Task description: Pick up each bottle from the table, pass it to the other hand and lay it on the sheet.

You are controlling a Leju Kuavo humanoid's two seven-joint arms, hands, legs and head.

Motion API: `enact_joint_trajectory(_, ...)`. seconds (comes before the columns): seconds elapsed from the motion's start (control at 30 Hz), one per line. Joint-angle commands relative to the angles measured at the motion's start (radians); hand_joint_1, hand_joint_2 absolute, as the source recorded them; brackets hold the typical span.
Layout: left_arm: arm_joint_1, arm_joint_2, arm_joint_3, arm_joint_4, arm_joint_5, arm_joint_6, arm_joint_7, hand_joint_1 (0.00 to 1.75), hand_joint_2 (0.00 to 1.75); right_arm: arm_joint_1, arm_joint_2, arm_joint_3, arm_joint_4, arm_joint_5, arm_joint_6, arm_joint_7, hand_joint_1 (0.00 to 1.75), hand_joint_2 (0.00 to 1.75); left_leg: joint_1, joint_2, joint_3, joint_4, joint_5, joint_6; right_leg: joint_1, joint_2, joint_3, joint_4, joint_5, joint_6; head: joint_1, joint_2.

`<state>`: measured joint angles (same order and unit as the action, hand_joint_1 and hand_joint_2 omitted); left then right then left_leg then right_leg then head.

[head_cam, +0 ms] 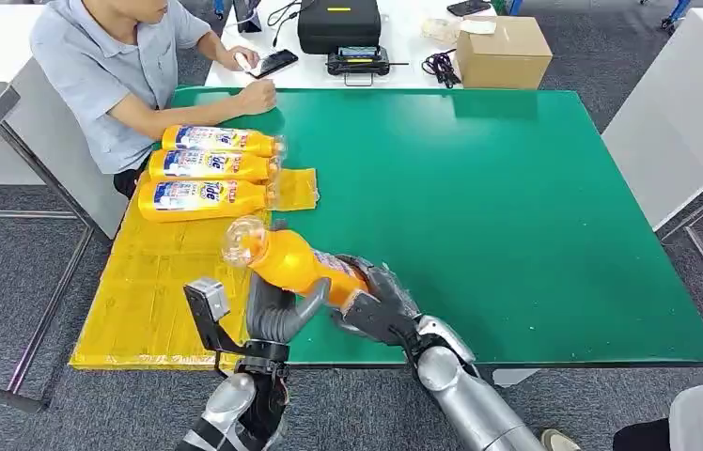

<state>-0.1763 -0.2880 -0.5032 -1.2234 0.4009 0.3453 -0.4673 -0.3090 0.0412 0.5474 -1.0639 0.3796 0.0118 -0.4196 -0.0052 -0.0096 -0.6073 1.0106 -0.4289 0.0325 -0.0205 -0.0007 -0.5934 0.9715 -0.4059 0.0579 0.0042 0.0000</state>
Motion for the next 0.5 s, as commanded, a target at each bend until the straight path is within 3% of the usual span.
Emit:
enact_joint_trajectory(0.03,-0.010,0.018,0.016,-0.052,0.009,-0.002,-0.024,1.75,1.75,-0.045,0.011,0.052,0.116,-0.009,0.001,-0.009,1.15,1.75,0.001,0.001,0.002,0.000,-0.001,-0.001,0.001,0.001,0.002,-0.001,0.000,-0.001,0.000,0.000)
enact_joint_trajectory(0.07,-0.010,0.018,0.016,-0.052,0.009,-0.002,-0.024,1.75,1.75,-0.045,0.011,0.052,0.116,-0.009,0.001,-0.009,0.94,1.75,0.001,0.002,0.004,0.000,-0.002,-0.002,0.001,0.001,0.004,-0.001,-0.001,-0.003,0.000,0.000)
enact_joint_trajectory(0.1,-0.008,0.020,0.010,-0.061,0.009,-0.009,-0.026,1.75,1.75,-0.047,0.013,0.049,0.117,-0.014,0.000,-0.011,0.21,1.75,0.001,0.002,0.003,0.000,-0.001,-0.001,0.001,0.002,0.003,0.000,-0.001,-0.002,0.000,0.000)
enact_joint_trajectory(0.13,-0.006,0.021,0.006,-0.065,0.010,-0.016,-0.028,1.75,1.75,-0.047,0.013,0.047,0.116,-0.017,0.000,-0.013,0.00,1.75,0.001,0.002,0.005,0.000,-0.002,-0.002,0.001,0.002,0.004,0.000,-0.001,-0.003,0.000,0.000)
enact_joint_trajectory(0.5,0.002,0.037,-0.027,-0.061,-0.031,-0.016,-0.037,1.75,1.75,-0.033,0.014,0.010,0.092,-0.042,-0.025,-0.010,0.00,1.75,0.001,0.001,0.004,0.000,-0.002,-0.002,0.001,0.001,0.004,-0.001,-0.001,-0.003,0.000,0.000)
